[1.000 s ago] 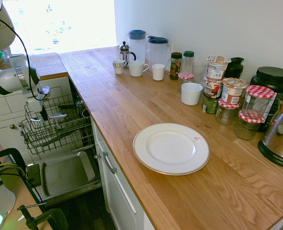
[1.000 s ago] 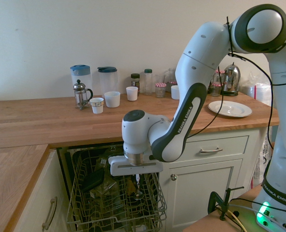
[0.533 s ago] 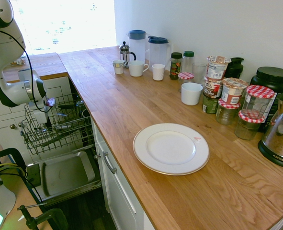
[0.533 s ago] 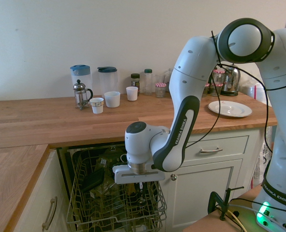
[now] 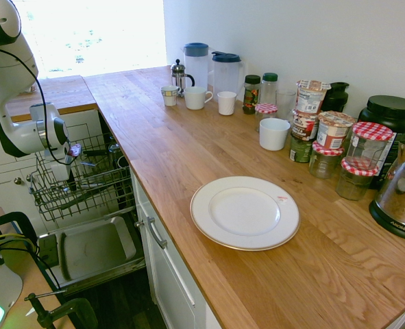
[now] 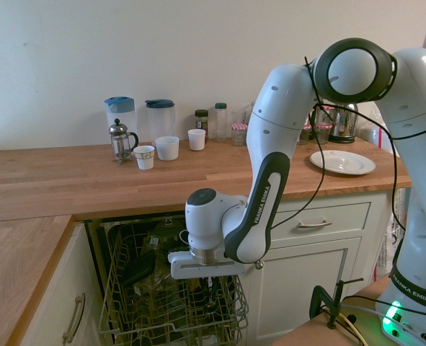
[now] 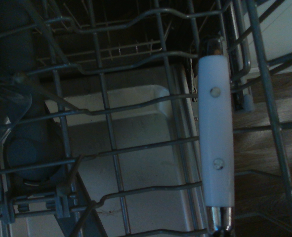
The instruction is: Put the spoon in the dishwasher
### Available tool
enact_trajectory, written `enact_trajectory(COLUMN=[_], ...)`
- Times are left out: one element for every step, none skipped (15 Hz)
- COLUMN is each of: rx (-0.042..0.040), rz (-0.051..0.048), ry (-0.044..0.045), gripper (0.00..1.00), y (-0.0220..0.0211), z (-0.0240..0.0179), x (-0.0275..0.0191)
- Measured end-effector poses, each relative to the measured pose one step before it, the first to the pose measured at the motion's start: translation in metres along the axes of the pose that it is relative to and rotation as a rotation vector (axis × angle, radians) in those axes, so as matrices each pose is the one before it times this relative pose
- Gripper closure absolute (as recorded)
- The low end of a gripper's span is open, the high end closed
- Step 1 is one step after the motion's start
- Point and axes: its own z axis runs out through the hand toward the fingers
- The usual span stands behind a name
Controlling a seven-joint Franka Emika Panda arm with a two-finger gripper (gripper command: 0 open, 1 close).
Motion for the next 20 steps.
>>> enact_trajectory(rx=[-0.00139,-0.00071,0.00075,0.00243,0.00105,0.00067,0.00274,0.00628,0.00928,0.01019,0.00915,0.00857,0.0071,0.00778,0.00748,0.00785,0.00833,0.0083,0.00784,0.00644], rz=[-0.00032,-0.00123,-0.00294,-0.00278,-0.00018,0.00239,-0.00078,0.00116,0.00268,0.00608,0.0092,0.00978,0.01003,0.00718,0.00659,0.00468,0.00193,0.00012,0.00027,0.00152], ry=[0.00071,0.00091,0.0002,0.00069,0.00112,0.00211,0.00315,0.00466,0.00392,0.00526,0.00646,0.00835,0.01024,0.01142,0.00863,0.00704,0.00653,0.00584,0.00384,0.00014], gripper=[0.0,0.0,0.0,0.0,0.0,0.0,0.0,0.0,0.0,0.0,0.0,0.0,0.0,0.0,0.0,0.0,0.0,0.0,0.0,0.0], y=[0.00154,0.00178,0.00174,0.00114,0.00089,0.00058,0.00116,0.00119,0.00057,0.00016,-0.0007,-0.00153,-0.00244,-0.00451,-0.00429,-0.00382,-0.00292,-0.00112,-0.00101,-0.00103], z=[0.00148,0.00127,0.00034,-0.00022,-0.00027,-0.00032,-0.00145,-0.00418,-0.00883,-0.01221,-0.01562,-0.01714,-0.01743,-0.01809,-0.01749,-0.01606,-0.01651,-0.01453,-0.01292,-0.01112], x=[-0.0016,-0.00209,-0.00275,-0.00226,-0.00167,-0.00044,-0.00008,0.00196,0.00303,0.0057,0.00683,0.00745,0.00791,0.00716,0.00696,0.0054,0.00465,0.00261,0.00273,0.00241])
